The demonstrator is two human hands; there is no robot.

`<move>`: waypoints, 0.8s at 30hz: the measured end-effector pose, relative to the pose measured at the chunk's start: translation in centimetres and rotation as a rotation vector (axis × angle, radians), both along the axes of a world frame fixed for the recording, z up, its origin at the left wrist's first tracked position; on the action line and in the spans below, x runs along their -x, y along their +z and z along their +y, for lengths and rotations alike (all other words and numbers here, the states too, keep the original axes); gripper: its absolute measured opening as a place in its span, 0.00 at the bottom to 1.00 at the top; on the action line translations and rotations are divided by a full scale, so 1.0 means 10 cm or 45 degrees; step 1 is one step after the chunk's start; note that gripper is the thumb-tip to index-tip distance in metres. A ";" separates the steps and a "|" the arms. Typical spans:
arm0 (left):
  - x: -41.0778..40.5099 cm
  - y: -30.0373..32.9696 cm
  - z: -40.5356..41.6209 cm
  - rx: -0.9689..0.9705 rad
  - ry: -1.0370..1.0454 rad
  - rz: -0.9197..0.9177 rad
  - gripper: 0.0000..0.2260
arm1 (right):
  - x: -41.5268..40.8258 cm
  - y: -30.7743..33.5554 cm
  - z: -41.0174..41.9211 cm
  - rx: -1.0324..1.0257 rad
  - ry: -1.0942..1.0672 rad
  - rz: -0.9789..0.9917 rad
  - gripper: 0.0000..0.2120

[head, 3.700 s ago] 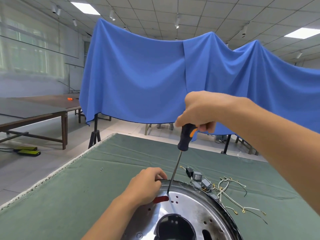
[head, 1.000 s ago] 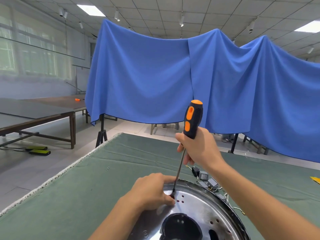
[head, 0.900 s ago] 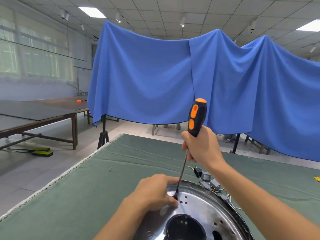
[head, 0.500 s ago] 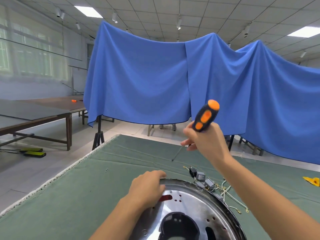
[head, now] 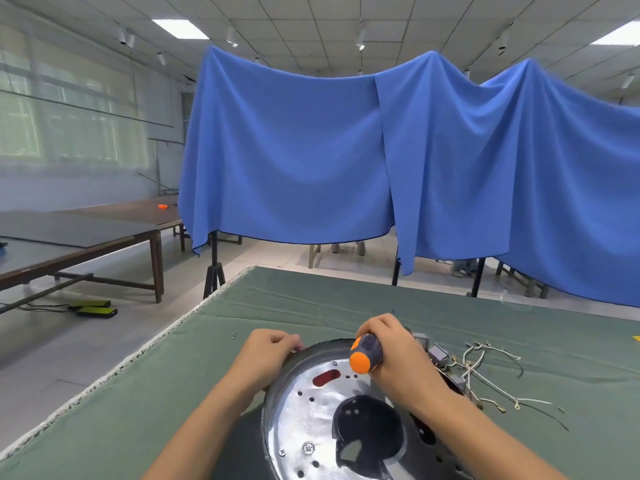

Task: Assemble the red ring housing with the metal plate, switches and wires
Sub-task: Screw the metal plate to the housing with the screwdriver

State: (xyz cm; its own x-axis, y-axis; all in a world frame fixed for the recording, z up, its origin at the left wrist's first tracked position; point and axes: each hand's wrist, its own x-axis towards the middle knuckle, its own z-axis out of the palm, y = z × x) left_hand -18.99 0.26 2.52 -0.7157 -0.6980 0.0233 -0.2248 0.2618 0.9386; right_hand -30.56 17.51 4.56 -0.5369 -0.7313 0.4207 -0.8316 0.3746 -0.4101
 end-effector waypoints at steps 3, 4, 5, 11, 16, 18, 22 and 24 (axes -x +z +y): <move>-0.05 -0.22 -0.17 -0.076 0.239 0.111 0.14 | -0.03 -0.07 -0.08 -0.064 0.000 0.059 0.11; -0.06 -0.30 -0.25 0.091 0.349 0.003 0.12 | -0.02 -0.07 -0.09 -0.062 -0.008 0.070 0.11; -0.06 -0.37 -0.33 0.274 0.455 -0.148 0.10 | -0.01 -0.07 -0.10 -0.050 -0.017 0.070 0.12; 0.16 -0.45 -0.62 0.509 0.661 -0.574 0.13 | 0.00 -0.16 -0.09 -0.106 -0.010 0.167 0.13; 0.38 -0.50 -0.74 0.605 0.757 -0.702 0.11 | 0.01 -0.19 -0.11 -0.123 -0.030 0.241 0.12; 0.43 -0.50 -0.78 0.611 0.763 -0.729 0.12 | 0.01 -0.20 -0.11 -0.122 -0.033 0.245 0.11; 0.45 -0.48 -0.90 0.519 0.828 -0.647 0.15 | 0.02 -0.21 -0.10 -0.143 -0.032 0.231 0.13; 0.44 -0.46 -0.97 0.450 0.853 -0.612 0.17 | 0.02 -0.20 -0.10 -0.150 -0.034 0.231 0.13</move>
